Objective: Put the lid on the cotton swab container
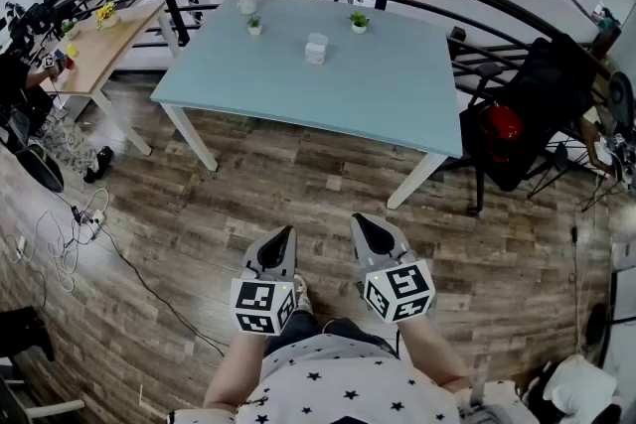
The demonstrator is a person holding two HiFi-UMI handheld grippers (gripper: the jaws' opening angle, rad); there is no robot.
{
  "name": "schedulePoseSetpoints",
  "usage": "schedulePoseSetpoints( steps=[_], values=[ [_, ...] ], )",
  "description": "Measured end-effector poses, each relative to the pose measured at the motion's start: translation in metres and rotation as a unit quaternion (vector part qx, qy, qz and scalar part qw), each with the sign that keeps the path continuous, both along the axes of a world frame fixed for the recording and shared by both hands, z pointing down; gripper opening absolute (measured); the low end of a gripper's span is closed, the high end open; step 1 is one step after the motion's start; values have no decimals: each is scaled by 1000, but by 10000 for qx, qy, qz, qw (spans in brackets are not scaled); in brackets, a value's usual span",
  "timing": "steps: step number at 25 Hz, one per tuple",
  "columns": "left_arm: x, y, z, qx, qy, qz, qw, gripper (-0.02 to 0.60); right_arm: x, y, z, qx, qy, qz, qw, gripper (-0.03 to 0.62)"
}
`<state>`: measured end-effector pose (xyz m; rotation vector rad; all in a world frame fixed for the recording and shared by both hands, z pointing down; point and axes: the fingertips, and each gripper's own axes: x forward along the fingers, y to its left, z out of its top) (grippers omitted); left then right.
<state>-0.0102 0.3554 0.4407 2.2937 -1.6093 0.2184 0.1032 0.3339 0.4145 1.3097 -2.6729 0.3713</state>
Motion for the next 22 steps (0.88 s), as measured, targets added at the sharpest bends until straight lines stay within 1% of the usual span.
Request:
schedulePoseSetpoints(
  steps=[6,10,15,22],
  values=[
    [20,23,-2,56,-175,173,9997,3,11,27,-2,-19,3,-9,10000,6],
    [22,22,-3,66,-121,223,9997,3,11,32,-4,14,-3,-23,10000,6],
    [17,11,-4,64,-22,263,9996,3,2,24,-5,-72,-245,-97,9996,6],
    [5,-18,-4,72,70,221,9997,3,-10,-4,-4,-54,-174,-123,9998,6]
  ],
)
